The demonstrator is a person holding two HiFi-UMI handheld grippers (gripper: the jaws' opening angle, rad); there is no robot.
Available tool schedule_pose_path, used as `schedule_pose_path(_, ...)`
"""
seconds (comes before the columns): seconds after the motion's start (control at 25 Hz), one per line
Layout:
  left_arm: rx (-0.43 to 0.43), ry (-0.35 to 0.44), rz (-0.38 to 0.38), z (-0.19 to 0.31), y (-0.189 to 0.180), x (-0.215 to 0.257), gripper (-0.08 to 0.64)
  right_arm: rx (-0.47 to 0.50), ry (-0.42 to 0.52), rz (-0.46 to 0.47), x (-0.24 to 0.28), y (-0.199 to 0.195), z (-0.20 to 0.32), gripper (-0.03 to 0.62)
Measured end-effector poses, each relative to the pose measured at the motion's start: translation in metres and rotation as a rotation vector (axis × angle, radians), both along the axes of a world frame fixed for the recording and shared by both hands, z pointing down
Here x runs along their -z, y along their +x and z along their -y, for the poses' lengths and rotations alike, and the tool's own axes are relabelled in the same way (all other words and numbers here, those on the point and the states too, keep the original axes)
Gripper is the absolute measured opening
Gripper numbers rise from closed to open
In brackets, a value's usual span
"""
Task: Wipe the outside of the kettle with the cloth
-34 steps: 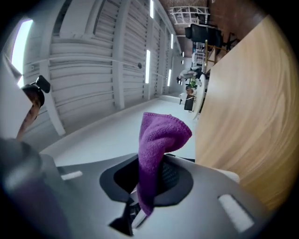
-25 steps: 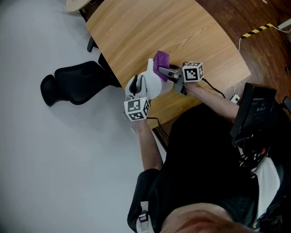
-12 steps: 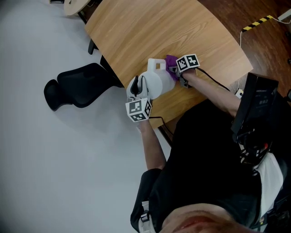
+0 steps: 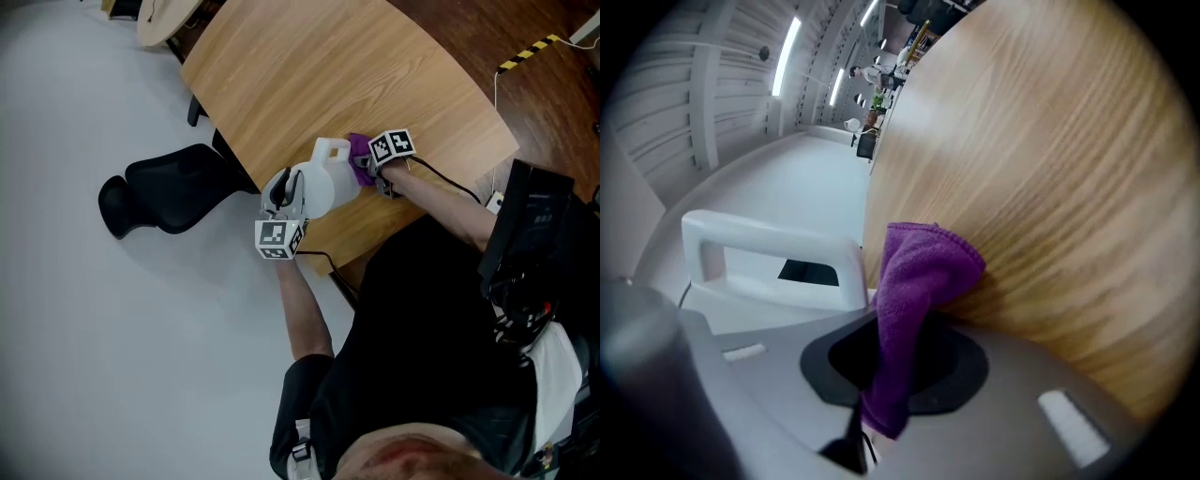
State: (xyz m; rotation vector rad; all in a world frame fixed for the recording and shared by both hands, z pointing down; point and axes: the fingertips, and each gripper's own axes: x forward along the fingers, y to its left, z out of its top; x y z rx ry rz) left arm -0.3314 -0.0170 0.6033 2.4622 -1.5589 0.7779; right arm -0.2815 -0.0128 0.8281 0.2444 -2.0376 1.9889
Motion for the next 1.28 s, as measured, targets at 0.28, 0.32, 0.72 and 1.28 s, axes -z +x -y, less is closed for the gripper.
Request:
schedule_pose_path(0.28,0.008,-0.084,-0.046,0.015,-0.019,0.011,0.009,0.017,-0.108,0.109,0.013,0.021,-0.038,0.054)
schedule_pose_path(0.32,0.109,-0.084,-0.048,0.016,-0.027,0.015,0.020,-0.027,-0.098,0.139,0.024,0.031,-0.027,0.054)
schedule_pose_path(0.72,0.503,-0.109,-0.037,-0.009,-0.031,0.000,0.077,-0.129,0.285,0.753,0.296,0.059,0.066,0.054)
schedule_pose_path(1.28,0.460,-0.041,-0.018,-0.020,-0.021,0.002,0.077,0.021,0.127,0.277,0.089,0.011,0.055,0.054)
